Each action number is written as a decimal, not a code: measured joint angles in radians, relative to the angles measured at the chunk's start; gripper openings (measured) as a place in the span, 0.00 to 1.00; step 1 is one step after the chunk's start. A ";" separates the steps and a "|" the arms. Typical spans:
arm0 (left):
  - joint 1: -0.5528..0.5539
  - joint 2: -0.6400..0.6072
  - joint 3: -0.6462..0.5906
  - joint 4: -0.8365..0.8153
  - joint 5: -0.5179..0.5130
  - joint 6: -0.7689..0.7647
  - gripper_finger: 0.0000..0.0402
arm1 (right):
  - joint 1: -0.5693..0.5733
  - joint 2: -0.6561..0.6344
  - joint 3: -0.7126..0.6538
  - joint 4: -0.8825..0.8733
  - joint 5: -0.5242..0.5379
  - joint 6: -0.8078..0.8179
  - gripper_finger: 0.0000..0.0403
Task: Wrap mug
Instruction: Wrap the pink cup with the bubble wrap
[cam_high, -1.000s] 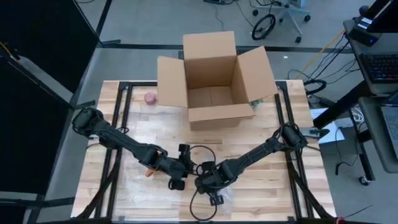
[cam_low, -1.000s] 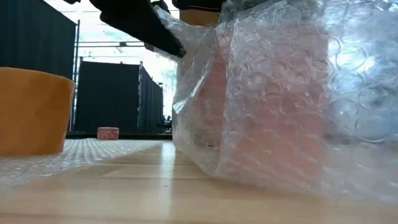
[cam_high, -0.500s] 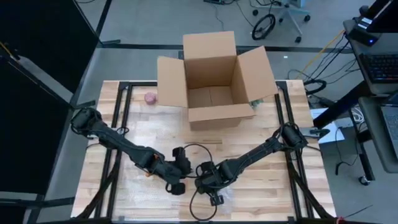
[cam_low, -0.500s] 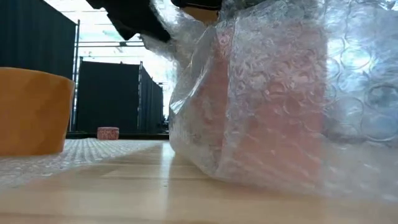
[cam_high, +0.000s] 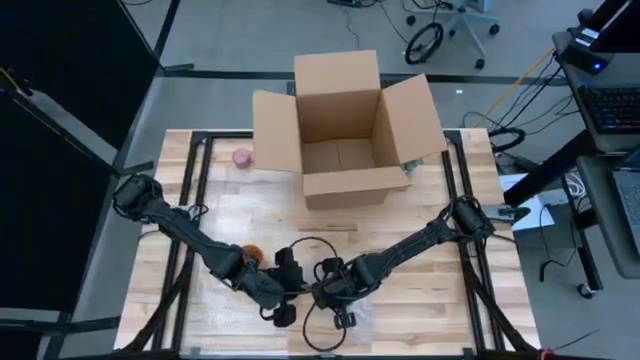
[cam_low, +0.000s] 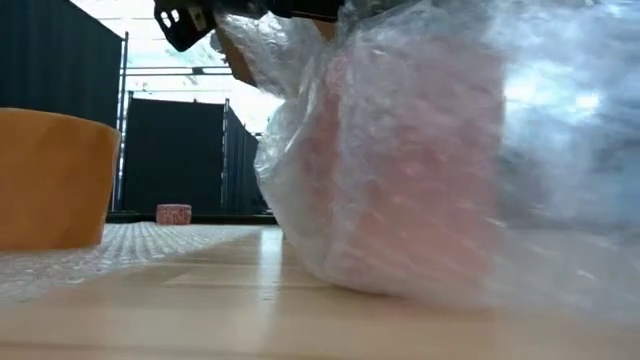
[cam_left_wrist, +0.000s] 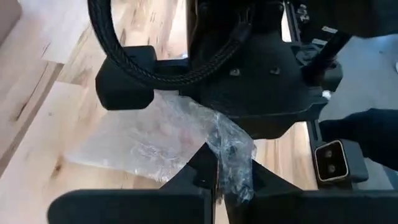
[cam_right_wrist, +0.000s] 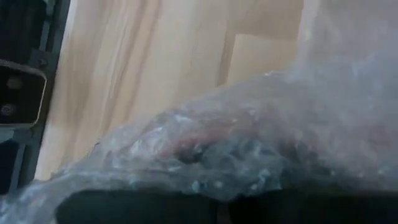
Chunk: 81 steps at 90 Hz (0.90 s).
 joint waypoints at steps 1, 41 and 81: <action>0.000 0.000 0.000 0.000 0.000 0.000 0.00 | 0.000 0.000 0.000 0.000 0.000 0.001 0.00; -0.005 0.096 -0.001 0.126 0.039 0.057 0.00 | -0.021 -0.001 0.001 0.016 -0.005 0.039 0.00; -0.009 0.161 -0.002 0.250 -0.056 0.111 0.00 | -0.019 -0.002 0.000 0.020 0.004 0.018 0.00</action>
